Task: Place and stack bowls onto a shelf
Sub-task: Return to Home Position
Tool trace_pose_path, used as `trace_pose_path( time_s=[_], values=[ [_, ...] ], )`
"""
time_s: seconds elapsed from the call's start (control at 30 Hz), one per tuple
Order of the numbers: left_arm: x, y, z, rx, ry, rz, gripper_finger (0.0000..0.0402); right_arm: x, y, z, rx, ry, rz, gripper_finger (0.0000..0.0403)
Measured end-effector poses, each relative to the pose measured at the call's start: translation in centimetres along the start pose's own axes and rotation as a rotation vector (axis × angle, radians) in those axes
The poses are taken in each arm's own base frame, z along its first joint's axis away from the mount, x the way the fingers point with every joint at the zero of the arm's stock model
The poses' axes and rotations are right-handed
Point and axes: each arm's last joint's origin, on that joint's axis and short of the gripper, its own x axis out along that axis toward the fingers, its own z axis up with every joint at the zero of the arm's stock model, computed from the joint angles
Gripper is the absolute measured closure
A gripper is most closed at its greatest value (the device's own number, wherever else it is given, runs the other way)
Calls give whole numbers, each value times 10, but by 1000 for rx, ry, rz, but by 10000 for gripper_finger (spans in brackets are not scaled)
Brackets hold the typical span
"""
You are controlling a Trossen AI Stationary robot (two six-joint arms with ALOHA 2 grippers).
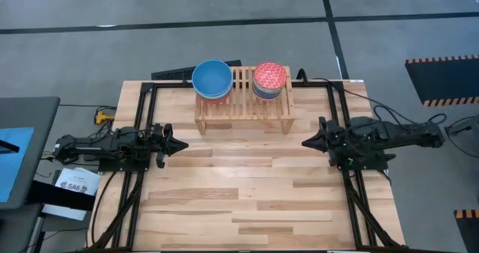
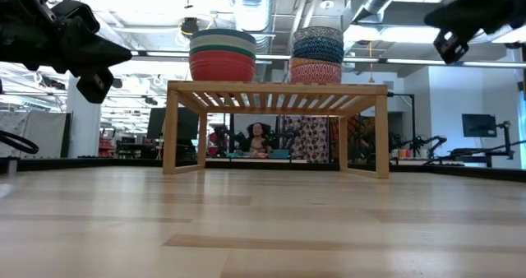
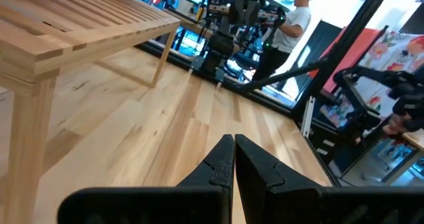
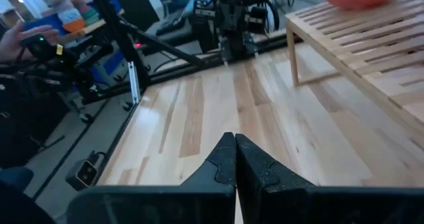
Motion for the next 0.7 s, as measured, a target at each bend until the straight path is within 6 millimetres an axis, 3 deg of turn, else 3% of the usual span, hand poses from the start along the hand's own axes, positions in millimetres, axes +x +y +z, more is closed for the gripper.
trace_pose_path(
  time_s=[0.3, 0.47, 0.7],
  values=[
    [0, 0, 0, 0, 1, 0, 402, -19, -12, -32, -1, -180, 48, 383],
    [0, 0, 0, 0, 0, -1, 401, -11, -13, -37, -41, -237, 77, 383],
    [0, 0, 0, 0, 0, -1, 401, 3, -19, -60, -34, -275, 121, 383]
  ],
)
